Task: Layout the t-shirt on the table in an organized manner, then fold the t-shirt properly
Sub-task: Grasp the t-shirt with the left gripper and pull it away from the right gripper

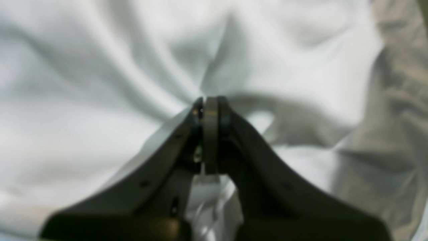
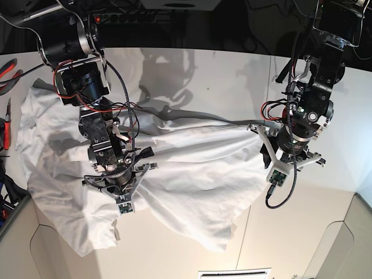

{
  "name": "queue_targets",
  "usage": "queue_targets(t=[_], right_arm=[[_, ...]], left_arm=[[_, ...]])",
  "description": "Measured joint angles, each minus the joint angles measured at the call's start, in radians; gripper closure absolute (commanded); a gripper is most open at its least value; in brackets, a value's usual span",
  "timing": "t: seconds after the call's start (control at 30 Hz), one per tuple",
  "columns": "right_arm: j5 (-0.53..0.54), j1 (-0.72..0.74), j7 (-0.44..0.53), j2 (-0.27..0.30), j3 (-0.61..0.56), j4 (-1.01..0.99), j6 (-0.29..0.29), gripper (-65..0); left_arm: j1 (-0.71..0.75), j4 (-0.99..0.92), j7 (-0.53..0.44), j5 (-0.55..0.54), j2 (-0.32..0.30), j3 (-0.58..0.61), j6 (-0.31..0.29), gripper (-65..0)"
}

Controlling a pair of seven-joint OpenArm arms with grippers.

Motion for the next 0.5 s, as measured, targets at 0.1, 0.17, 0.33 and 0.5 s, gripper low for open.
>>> queue_targets(t=[0.1,0.17,0.33,0.5], right_arm=[[0.025,0.002,-0.01,0.003,0.001,0.048,-0.001,0.0],[0.025,-0.001,-0.015,0.003,0.001,0.079,0.001,-7.5],[0.028,0.001,-0.057,0.002,0.001,0.145,0.046,-24.2],[0.028,-0.008,-0.159,-0.003,0.001,0.167,0.055,-24.2]], left_arm=[[0.008,0.0,-0.001,0.0,0.0,0.001,-0.001,-20.4],[0.007,0.0,-0.021,0.0,0.0,0.001,0.0,-20.4],[0.007,0.0,-0.106,0.032,0.0,0.001,0.185,-20.4],[0.005,0.0,-0.122,0.128,0.001,0.001,0.323,-20.4]])
